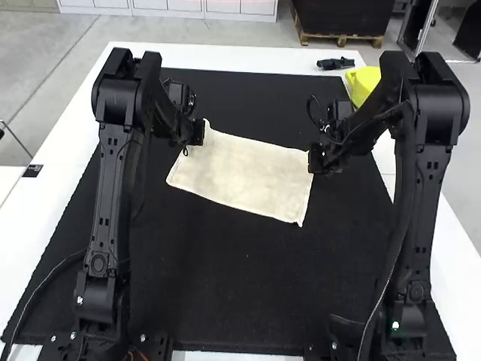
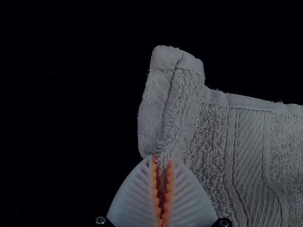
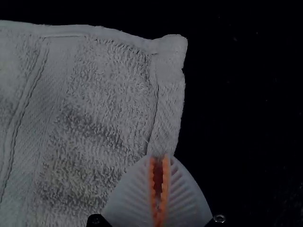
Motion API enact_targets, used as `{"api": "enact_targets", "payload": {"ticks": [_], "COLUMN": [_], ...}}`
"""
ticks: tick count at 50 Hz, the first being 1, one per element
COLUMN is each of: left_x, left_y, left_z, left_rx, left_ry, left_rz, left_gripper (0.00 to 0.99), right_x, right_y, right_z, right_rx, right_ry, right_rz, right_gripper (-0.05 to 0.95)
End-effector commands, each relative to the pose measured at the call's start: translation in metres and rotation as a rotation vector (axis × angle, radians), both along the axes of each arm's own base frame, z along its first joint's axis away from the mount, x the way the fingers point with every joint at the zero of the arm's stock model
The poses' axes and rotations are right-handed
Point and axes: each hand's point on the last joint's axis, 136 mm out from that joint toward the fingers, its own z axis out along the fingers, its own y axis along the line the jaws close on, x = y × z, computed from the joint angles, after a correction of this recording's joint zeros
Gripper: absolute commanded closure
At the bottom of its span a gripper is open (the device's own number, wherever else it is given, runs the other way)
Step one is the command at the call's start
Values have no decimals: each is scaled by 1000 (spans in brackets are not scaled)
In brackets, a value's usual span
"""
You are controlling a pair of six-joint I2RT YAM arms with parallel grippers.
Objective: Fold the towel.
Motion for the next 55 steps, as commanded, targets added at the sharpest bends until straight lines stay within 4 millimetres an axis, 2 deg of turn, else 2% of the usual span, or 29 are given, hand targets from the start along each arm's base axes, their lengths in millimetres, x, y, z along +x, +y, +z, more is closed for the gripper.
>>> {"api": "enact_targets", "payload": {"ticks": [1,11,25,39,46,55], "left_x": [2,5,1,-8,-15,-24], "left_y": [10,28,34,44,52,53], "left_z": [5,11,28,55,60,64], "left_rx": [0,13,20,30,36,51], "left_ry": [-20,-32,-52,-97,-100,-106], "left_rz": [11,33,37,46,58,49], "left_gripper": [969,969,969,969,969,969], "right_x": [3,7,6,-11,-17,-28], "right_y": [1,3,6,9,11,16], "right_z": [25,50,74,92,99,110], "right_rx": [-20,-27,-25,-31,-27,-23], "right_ry": [-63,-124,-170,-196,-208,-221], "right_rz": [22,35,40,50,55,69], "right_gripper": [916,915,915,915,915,915]}}
